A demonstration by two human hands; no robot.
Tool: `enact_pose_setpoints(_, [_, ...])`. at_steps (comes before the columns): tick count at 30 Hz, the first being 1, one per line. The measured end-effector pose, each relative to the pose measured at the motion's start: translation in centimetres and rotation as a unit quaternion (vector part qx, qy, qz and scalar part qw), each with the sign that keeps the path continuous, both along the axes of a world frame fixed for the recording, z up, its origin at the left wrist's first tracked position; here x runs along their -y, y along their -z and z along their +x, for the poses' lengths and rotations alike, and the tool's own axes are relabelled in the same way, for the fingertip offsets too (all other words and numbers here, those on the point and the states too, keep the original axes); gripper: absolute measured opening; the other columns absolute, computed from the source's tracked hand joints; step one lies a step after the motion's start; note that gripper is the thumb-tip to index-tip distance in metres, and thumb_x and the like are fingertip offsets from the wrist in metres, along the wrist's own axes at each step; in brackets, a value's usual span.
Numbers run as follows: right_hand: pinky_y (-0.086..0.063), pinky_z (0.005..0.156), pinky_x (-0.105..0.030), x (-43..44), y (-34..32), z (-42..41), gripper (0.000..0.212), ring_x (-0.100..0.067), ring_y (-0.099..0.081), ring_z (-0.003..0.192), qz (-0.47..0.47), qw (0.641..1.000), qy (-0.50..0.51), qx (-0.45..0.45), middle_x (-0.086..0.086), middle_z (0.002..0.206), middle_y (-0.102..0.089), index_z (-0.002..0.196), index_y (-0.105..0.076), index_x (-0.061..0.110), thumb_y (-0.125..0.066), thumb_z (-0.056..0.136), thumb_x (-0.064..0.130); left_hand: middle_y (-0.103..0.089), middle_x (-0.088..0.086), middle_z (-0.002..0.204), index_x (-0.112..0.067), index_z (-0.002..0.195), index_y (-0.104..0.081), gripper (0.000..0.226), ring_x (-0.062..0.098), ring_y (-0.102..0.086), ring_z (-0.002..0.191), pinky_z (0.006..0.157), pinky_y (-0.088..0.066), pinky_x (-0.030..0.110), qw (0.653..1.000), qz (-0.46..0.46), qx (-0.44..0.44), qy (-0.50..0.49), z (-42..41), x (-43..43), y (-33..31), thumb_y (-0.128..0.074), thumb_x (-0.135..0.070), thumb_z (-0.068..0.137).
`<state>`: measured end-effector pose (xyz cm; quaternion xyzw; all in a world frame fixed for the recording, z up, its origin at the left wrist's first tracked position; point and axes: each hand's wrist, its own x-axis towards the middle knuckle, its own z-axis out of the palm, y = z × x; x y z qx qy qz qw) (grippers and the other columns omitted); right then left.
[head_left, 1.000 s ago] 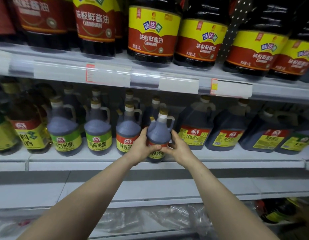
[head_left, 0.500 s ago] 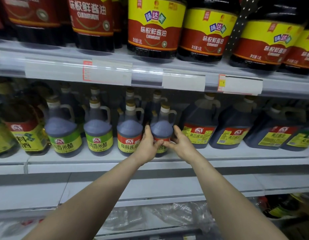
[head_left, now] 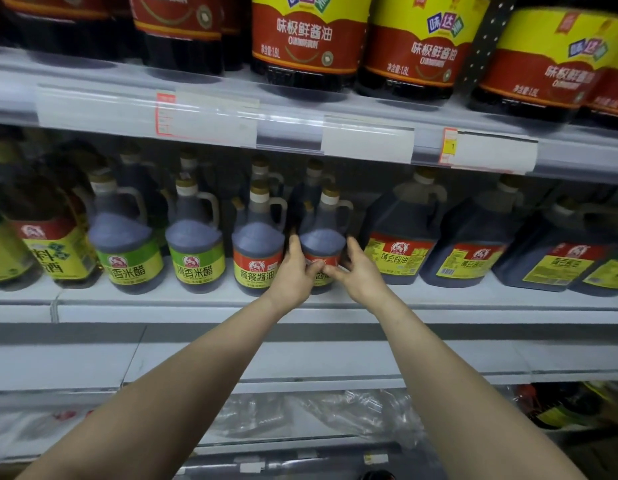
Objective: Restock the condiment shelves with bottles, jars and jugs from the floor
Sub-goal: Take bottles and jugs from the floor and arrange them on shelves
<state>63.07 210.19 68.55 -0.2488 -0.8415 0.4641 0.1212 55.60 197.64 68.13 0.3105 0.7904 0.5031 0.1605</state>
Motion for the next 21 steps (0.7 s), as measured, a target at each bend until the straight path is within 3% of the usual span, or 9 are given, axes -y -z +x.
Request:
enact_pose_setpoints(6, [-0.047,0.106,-0.033,0.3,1.3,2.0,0.078,-0.021,-0.052,0.133,-0.015,1.0,-0.013,-0.003,0.0,0.15,-0.049,0.155,-0.029,0.024,-0.071,0.091,0.008,-0.037,0.013,0.154,-0.005,0.155,-0.015,0.069,0.028,-0.035,0.143,0.117,-0.03,0.044,0.999,-0.017,-0.038,-0.029,1.9,0.7,0.6,-0.054,-0.015,0.1])
enact_pose_setpoints(10, [-0.047,0.108,-0.039,0.1,1.8,4.3,0.079,-0.025,-0.046,0.138,-0.027,0.999,-0.033,-0.001,-0.004,0.155,-0.042,0.156,-0.028,0.024,-0.069,0.092,0.004,-0.039,0.015,0.151,-0.005,0.154,-0.021,0.067,0.028,-0.042,0.137,0.115,-0.033,0.041,0.998,-0.005,-0.056,-0.042,4.5,1.4,1.0,-0.056,-0.009,0.098])
enact_pose_setpoints(13, [-0.046,0.104,-0.033,0.2,2.4,7.0,0.077,-0.024,-0.045,0.139,-0.028,0.998,-0.056,0.003,-0.005,0.156,-0.041,0.157,-0.027,0.023,-0.068,0.093,0.006,-0.043,0.013,0.151,-0.008,0.154,-0.026,0.063,0.027,-0.045,0.135,0.111,-0.036,0.038,0.997,-0.014,-0.056,-0.058,7.5,2.1,1.9,-0.056,-0.01,0.098])
enact_pose_setpoints(17, [-0.046,0.099,-0.027,0.0,3.5,11.1,0.073,-0.021,-0.045,0.14,-0.005,0.996,-0.092,0.005,-0.005,0.155,-0.043,0.156,-0.03,0.023,-0.067,0.094,0.008,-0.053,0.01,0.143,-0.009,0.147,-0.042,0.052,0.022,-0.05,0.132,0.104,-0.039,0.025,0.996,-0.007,-0.039,-0.085,11.9,2.9,3.5,-0.059,-0.012,0.097])
enact_pose_setpoints(21, [-0.046,0.102,-0.026,-0.1,5.7,16.3,0.078,-0.022,-0.042,0.143,-0.041,0.991,-0.124,0.01,-0.01,0.156,-0.04,0.156,-0.028,0.017,-0.07,0.091,0.004,-0.061,0.006,0.135,-0.01,0.139,-0.053,0.044,0.018,-0.056,0.126,0.098,-0.037,0.015,0.993,-0.03,-0.047,-0.101,17.0,3.8,6.0,-0.061,-0.011,0.096])
